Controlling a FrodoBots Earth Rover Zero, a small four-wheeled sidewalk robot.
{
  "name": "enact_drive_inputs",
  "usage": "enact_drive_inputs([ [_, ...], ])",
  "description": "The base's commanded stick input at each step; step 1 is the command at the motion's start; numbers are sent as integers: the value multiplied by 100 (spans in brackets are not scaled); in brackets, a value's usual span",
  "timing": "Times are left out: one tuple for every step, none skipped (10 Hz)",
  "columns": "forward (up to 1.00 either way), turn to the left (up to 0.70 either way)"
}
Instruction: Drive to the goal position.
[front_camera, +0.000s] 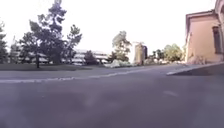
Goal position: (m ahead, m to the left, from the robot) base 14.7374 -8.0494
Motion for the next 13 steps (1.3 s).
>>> enact_drive_inputs([
  [50, 0],
  [50, 0],
  [50, 0],
  [50, 0],
  [50, 0],
  [50, 0],
  [50, 0],
  [50, 0],
  [50, 0],
  [50, 0],
  [50, 0],
  [50, 0],
  [50, 0],
])
